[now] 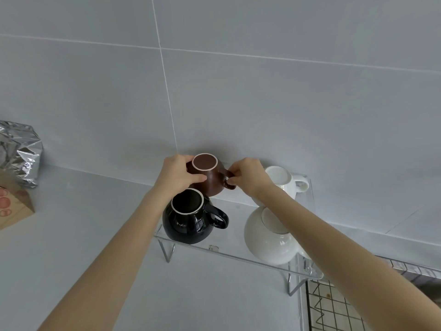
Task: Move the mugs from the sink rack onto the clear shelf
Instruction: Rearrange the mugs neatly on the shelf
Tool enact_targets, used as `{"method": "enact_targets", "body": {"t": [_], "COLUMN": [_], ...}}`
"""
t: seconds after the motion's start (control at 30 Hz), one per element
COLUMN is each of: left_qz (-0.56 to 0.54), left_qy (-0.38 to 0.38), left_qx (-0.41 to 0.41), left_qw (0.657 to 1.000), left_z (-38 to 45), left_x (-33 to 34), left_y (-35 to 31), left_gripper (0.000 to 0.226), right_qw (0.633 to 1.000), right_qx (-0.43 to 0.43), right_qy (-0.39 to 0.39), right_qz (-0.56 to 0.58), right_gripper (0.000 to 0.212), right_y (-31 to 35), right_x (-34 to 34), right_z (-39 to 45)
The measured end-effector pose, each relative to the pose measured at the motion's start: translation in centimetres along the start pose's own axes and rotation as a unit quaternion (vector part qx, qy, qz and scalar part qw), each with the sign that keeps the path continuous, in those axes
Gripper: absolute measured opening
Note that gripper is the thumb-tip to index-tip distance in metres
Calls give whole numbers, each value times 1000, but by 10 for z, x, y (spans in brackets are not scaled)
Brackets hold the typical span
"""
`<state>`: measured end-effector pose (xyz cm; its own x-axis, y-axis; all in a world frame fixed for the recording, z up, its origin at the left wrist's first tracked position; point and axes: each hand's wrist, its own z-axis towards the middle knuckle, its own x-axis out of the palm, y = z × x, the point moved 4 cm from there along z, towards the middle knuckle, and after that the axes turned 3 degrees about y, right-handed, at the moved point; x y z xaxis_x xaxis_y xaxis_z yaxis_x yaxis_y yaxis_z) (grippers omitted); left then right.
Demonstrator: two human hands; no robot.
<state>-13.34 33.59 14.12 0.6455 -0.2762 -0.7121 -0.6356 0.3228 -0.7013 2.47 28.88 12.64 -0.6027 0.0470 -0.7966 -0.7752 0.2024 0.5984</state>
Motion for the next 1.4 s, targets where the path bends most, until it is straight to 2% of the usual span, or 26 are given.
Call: {"method": "enact_targets", "body": {"t": [0.13,0.23,0.33,0.4,0.47,0.57,0.63,0.77,0.83,1.0,1.23,1.33,1.4], "left_qz": [92,102,31,6,11,-18,-30,-54,-72,-86,-106,-116,-92], "left_qy": [-28,-61,-24,33,81,119,110,68,60,102,158,169,162], "left_qx": [-3,54,118,130,121,84,66,50,51,66,84,80,79], "left_qw": [995,991,992,991,989,989,991,995,994,989,978,976,979], "left_z": [-8,-18,-20,-19,-15,-9,-7,-6,-5,1,7,5,3], "left_x": [3,10,32,55,75,98,107,112,112,109,102,104,105], "left_y": [-13,-42,-75,-92,-96,-92,-88,-87,-87,-87,-84,-81,-82], "left_gripper": [55,63,61,64,67,54,49,60,57,46,45,48,59], "right_qw": [998,997,993,993,993,995,994,995,993,990,989,989,989], "right_qx": [-34,-70,-19,49,96,79,64,30,29,32,35,44,56], "right_qy": [42,-19,-104,-101,-58,-47,-63,-91,-106,-120,-128,-125,-118], "right_qz": [16,40,54,47,47,47,57,42,46,60,71,71,76], "right_gripper": [29,34,27,30,38,43,41,28,24,22,21,23,34], "right_y": [8,2,-37,-73,-98,-116,-119,-119,-119,-121,-118,-118,-116], "right_x": [-11,-58,-106,-117,-110,-93,-85,-79,-79,-81,-78,-77,-77], "right_z": [-16,-38,-53,-58,-61,-63,-64,-61,-62,-70,-79,-79,-81]}}
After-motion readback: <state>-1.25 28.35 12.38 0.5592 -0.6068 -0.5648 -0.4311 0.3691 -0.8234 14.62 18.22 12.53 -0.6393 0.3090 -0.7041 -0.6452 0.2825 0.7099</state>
